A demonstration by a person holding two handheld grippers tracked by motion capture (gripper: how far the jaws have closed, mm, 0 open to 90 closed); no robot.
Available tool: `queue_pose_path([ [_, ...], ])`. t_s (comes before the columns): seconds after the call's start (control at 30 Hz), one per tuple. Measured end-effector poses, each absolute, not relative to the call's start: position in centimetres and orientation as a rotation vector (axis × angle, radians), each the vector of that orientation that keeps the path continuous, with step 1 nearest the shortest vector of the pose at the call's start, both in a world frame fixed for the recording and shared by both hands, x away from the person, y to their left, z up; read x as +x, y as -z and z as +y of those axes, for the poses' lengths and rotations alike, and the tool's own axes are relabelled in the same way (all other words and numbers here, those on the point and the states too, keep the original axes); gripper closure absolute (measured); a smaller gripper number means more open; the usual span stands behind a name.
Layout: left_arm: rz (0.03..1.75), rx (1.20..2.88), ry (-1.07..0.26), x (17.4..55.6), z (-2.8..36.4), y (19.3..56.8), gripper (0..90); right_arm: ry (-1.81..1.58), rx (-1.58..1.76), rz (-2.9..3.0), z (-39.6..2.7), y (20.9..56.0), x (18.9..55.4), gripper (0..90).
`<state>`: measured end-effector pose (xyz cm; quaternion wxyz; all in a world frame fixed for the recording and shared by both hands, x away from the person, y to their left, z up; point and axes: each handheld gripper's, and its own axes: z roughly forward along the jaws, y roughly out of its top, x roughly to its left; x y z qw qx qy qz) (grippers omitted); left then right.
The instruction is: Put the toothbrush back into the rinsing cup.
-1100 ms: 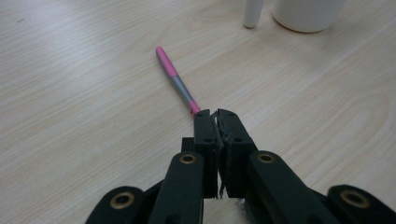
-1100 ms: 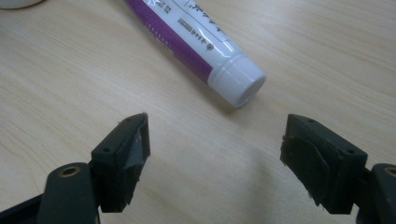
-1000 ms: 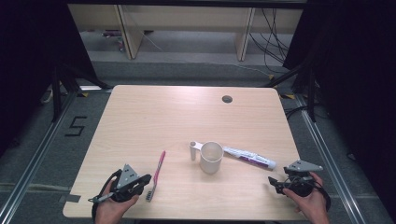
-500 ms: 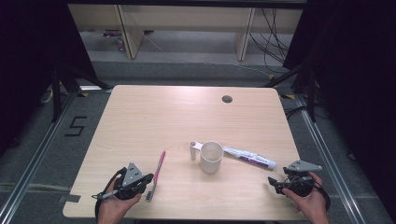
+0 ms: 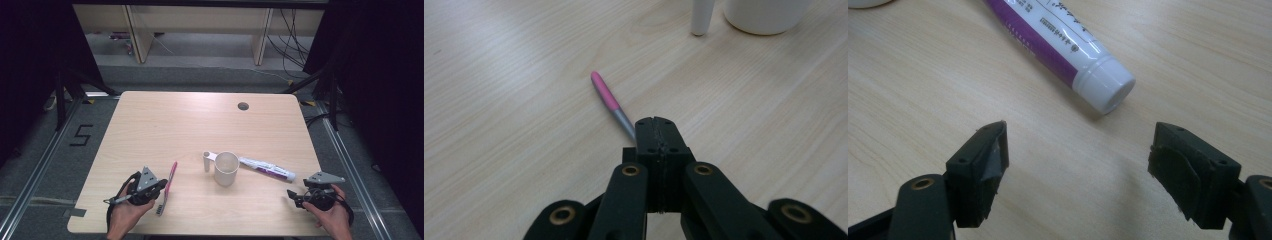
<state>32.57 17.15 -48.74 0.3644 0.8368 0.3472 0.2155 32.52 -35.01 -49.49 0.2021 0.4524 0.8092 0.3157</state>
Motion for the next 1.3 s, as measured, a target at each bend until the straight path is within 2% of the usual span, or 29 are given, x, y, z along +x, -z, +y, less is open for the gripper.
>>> queue_pose_path([
  [0.43,0.799,2.200,-0.576,35.6,15.2,48.3,89.6,-0.878,1.298,2.262,-35.0,49.4,32.4,24.3],
  [0.9,0.821,2.248,-0.541,39.4,13.9,49.1,89.5,-0.882,1.266,2.261,-35.0,49.5,32.5,24.3],
  [1.3,0.894,2.268,-0.482,41.3,15.4,49.7,88.7,-0.887,1.313,2.274,-34.8,49.5,32.3,24.3],
])
